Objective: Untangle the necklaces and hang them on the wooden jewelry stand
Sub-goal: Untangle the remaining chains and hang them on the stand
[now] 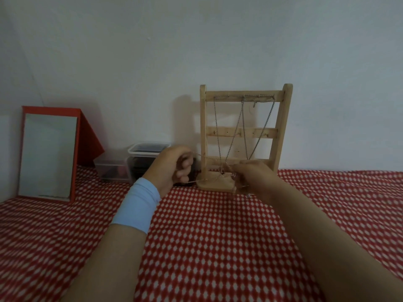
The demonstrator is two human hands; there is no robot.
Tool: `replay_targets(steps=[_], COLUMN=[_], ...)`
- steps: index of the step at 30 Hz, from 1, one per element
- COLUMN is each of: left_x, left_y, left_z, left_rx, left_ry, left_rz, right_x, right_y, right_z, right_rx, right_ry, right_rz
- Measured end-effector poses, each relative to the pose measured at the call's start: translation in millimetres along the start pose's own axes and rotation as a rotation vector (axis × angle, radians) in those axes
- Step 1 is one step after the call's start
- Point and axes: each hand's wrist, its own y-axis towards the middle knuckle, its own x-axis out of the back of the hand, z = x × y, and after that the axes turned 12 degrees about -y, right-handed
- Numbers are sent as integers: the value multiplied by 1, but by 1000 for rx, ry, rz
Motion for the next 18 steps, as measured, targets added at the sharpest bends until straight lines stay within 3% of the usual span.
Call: replay_targets(steps=[2, 6, 11, 15, 18], left_x=[6, 10, -4, -14, -12], left_y=[0, -1, -6, -9, -7], left_z=[-2, -4, -7, -9, -13], left_rx=[-29, -91, -49, -66, -93], left_ry=[-59, 137, 113, 47, 12], left_rz=[6, -32, 78, 148, 117], right_x=[2, -4, -12, -15, -15], right_y=[-1, -1, 0, 0, -2], right_z=[-2, -3, -8, -9, -9], right_rx=[15, 87, 215, 267, 296], right_ry=[-69, -170, -251, -173, 18], right_rz=[82, 95, 117, 263, 437])
